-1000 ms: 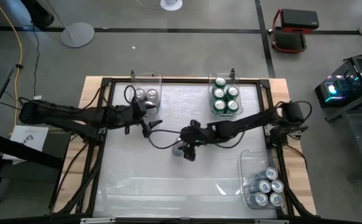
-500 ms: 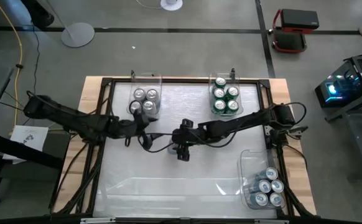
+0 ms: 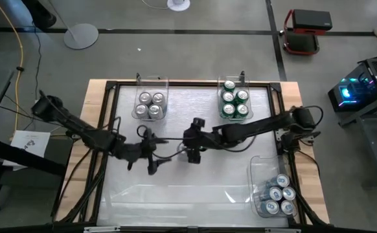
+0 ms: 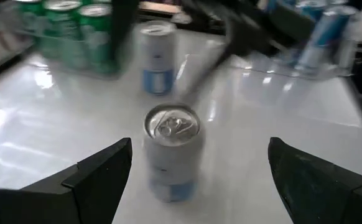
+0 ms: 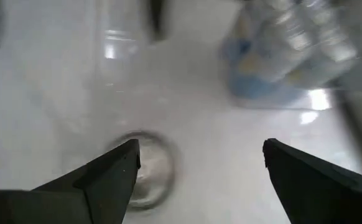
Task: Sort soda cans
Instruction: Put the blue-white soda can into the top left transparent bin
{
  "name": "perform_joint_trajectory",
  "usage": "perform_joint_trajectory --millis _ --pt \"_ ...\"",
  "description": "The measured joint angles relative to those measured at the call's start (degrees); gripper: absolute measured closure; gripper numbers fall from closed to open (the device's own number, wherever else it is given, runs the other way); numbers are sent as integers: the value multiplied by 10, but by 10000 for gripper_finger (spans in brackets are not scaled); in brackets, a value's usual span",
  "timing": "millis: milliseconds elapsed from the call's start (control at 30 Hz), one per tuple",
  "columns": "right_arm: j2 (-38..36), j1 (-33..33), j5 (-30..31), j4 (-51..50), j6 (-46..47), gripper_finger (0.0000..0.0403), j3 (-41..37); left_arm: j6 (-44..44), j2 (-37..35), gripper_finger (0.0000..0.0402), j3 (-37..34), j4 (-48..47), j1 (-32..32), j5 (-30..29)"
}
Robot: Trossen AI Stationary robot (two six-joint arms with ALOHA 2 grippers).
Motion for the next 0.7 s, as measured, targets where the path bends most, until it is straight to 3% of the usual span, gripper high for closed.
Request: perform_joint_trajectory --millis 167,367,500,700 --pt "-45 24 83 -34 -37 73 -21 -40 48 53 0 50 -29 6" --pt "-67 20 59 1 -4 73 -110 -56 130 73 0 132 -32 -10" --pt "-63 7 60 111 32 82 -175 -73 178 80 1 175 -29 -65" --pt "-56 -2 45 199 69 116 -221 -103 203 80 4 166 -8 -106"
